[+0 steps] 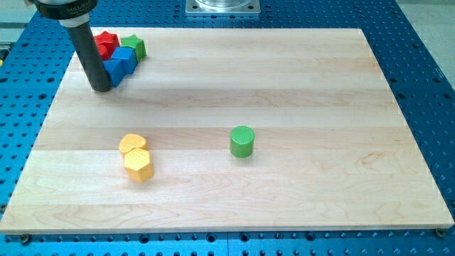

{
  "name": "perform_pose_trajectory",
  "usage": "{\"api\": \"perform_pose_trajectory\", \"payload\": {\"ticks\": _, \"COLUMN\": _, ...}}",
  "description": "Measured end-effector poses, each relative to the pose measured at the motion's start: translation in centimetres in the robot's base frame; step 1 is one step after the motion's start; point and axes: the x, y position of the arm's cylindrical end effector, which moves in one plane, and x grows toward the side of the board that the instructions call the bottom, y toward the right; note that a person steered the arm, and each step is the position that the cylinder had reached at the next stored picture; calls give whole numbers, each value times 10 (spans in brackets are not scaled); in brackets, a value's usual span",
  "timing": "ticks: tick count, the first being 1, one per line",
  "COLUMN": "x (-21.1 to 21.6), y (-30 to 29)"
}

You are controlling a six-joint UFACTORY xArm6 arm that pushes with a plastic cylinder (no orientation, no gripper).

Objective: Push the yellow blocks diagonally to the green circle

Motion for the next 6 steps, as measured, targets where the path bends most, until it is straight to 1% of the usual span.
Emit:
{"api": "perform_pose_trajectory", "payload": {"ticks": 2, "x": 30, "y": 0}}
{"api": "perform_pose_trajectory", "payload": {"ticks": 3, "x": 31, "y": 49}}
{"api": "perform_pose_trajectory", "payload": {"ticks": 4, "x": 60, "y": 101}}
{"api": "perform_pose_trajectory", "payload": {"ticks": 5, "x": 123, "y": 101}}
{"api": "perform_pose_trajectory", "payload": {"ticks": 6, "x": 172, "y": 107}}
